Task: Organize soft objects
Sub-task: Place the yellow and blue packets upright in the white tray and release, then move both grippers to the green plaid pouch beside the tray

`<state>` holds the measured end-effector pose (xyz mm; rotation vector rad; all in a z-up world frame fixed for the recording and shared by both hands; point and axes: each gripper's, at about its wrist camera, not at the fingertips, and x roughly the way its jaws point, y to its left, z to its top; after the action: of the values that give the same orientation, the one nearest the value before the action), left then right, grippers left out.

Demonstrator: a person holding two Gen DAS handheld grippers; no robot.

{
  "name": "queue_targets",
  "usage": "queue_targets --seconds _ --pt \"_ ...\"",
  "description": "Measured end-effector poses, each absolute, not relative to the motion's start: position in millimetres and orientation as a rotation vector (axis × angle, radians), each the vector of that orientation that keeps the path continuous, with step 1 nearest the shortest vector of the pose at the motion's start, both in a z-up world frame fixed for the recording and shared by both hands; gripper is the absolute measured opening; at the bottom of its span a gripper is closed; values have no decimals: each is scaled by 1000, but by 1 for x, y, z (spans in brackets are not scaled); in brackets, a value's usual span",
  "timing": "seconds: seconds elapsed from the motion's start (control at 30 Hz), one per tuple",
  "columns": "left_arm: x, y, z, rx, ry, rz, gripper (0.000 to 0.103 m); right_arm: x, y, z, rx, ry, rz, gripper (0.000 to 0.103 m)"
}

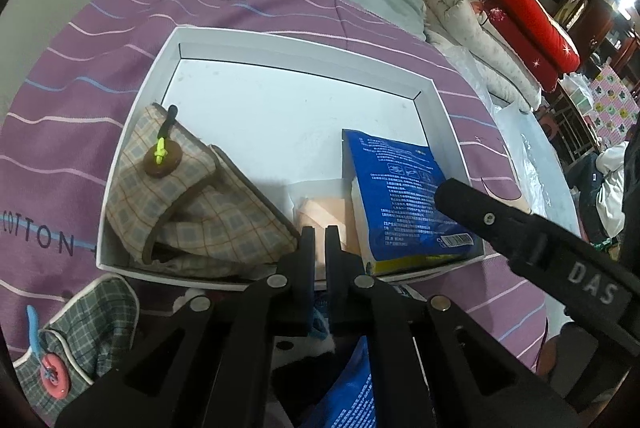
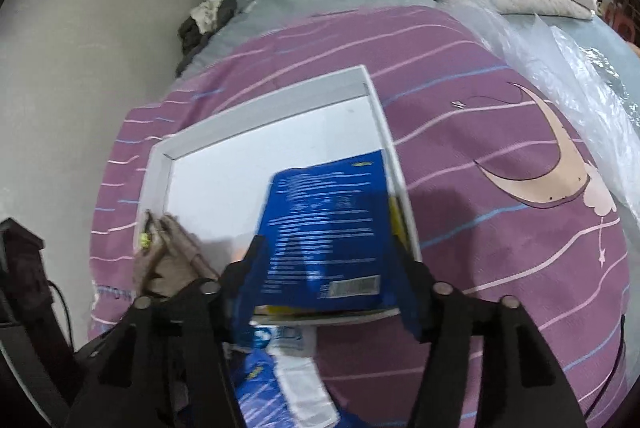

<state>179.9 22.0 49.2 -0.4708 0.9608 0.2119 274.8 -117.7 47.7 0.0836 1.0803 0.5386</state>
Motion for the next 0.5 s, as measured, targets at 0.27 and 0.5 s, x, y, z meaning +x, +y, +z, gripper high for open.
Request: queue_targets --seconds 0.27,0.5 --pt "177 25 52 -493 979 185 19 272 -115 53 70 1095 528 64" --pt "170 25 64 -468 984 209 31 265 -110 55 64 1099 551 65"
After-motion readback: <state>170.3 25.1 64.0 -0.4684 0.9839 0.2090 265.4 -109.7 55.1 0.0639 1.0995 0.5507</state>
